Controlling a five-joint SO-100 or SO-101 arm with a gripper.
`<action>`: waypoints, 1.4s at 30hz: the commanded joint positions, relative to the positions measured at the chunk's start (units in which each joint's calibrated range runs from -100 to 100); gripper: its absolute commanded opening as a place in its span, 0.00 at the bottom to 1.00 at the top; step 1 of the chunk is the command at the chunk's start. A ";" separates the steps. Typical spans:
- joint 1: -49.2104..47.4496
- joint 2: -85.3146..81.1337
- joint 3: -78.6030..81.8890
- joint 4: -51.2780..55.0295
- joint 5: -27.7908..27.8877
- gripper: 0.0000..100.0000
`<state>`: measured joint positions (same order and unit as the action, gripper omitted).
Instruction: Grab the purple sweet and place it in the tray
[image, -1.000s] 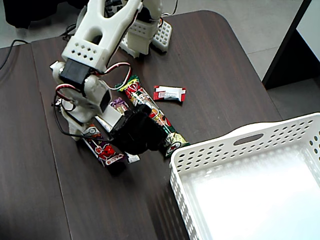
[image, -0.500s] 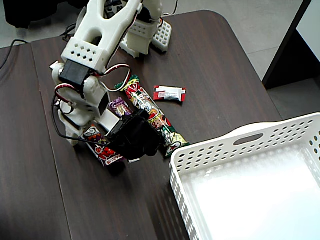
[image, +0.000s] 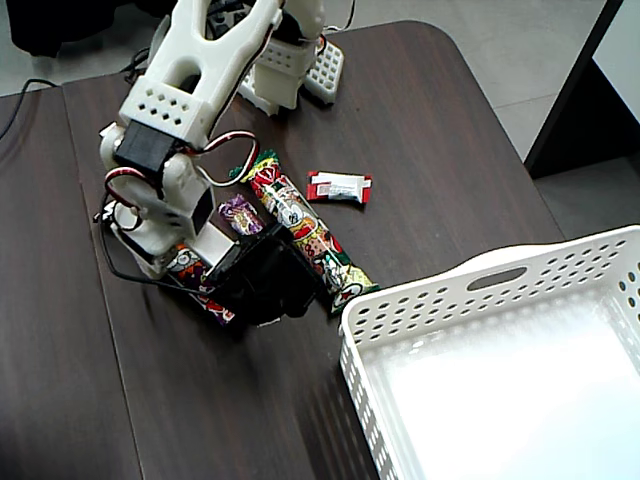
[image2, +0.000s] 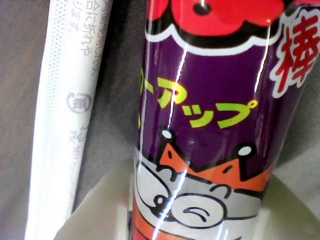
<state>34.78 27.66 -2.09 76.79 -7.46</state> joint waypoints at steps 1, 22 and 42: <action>-0.74 -0.16 -2.20 -0.59 -0.14 0.13; -1.18 -7.11 -7.32 5.40 -0.14 0.13; -2.50 -13.13 -18.82 13.70 -0.14 0.13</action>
<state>33.96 22.82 -16.14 87.46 -7.46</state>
